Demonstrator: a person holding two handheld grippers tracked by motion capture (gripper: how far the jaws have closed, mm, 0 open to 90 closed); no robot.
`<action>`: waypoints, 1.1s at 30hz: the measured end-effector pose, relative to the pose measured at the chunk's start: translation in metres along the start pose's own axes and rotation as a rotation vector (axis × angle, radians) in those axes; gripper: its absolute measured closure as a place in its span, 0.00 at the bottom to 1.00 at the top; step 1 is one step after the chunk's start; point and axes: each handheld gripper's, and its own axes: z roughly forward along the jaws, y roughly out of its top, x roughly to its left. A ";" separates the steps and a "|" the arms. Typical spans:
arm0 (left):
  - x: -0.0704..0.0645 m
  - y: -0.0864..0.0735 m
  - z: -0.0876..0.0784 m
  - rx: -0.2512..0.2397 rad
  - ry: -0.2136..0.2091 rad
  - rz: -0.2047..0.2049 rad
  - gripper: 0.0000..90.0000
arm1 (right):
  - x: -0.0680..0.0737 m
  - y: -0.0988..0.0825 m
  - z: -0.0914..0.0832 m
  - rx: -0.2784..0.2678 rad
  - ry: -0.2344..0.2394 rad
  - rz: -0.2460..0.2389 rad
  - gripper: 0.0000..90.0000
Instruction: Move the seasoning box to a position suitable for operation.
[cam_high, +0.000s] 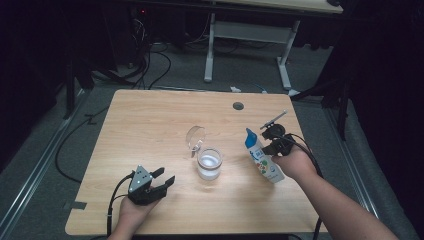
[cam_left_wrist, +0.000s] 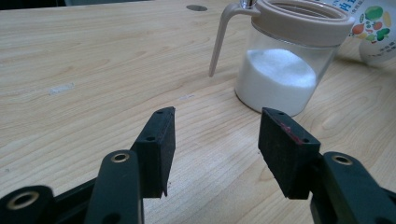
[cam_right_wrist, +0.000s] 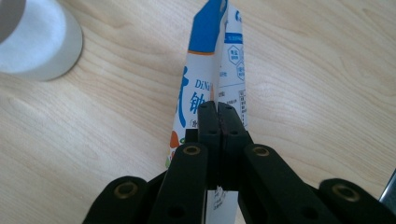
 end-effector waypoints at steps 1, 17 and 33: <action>0.000 0.000 0.000 -0.001 -0.001 0.000 0.52 | 0.000 0.000 -0.001 -0.009 0.000 0.003 1.00; 0.001 -0.001 0.000 0.011 0.000 -0.001 0.52 | 0.010 -0.026 -0.004 -0.246 -0.017 0.069 1.00; 0.001 -0.003 0.002 0.016 0.006 0.019 0.54 | 0.019 -0.062 0.008 -0.569 -0.012 0.149 1.00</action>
